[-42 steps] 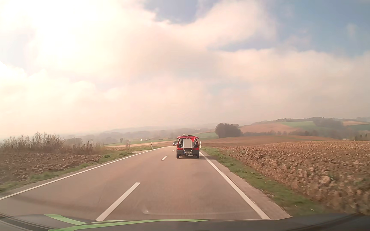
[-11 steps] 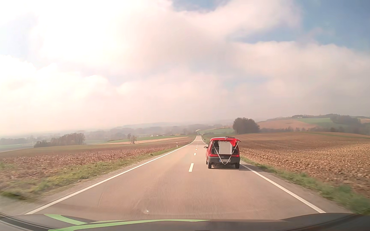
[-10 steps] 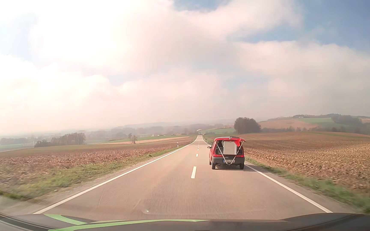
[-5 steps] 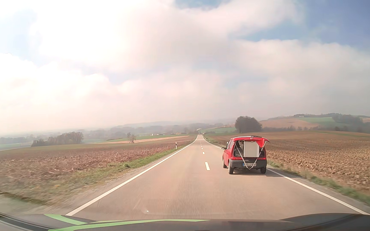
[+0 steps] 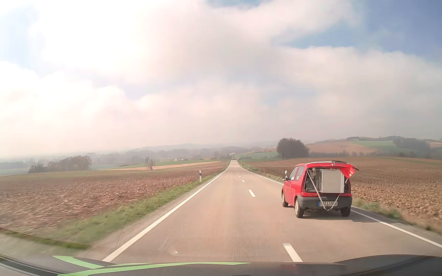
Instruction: Follow the waypoints while adhering to traffic rules and regulations
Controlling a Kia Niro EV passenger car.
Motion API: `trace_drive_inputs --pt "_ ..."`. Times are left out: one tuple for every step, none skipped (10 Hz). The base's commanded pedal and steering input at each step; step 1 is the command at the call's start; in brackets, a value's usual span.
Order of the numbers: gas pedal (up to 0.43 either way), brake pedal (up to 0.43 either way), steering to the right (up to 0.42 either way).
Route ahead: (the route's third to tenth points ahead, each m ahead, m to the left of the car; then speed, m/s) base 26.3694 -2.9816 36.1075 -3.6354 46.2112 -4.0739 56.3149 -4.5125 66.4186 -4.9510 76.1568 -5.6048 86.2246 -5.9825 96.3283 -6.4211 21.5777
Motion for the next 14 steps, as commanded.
trace_drive_inputs --pt "0.319 0.000 0.015" --pt "0.311 0.000 0.013" --pt "0.311 0.000 0.012" --pt "0.311 0.000 0.011" --pt "0.311 0.000 0.009" --pt "0.299 0.000 0.006" --pt "0.287 0.000 0.004" --pt "0.268 0.000 0.002" --pt "0.260 0.000 0.002" --pt "0.248 0.000 0.001" --pt "0.240 0.000 0.000" --pt "0.228 0.000 0.000" --pt "0.220 0.000 0.000" --pt "0.209 0.000 -0.001"
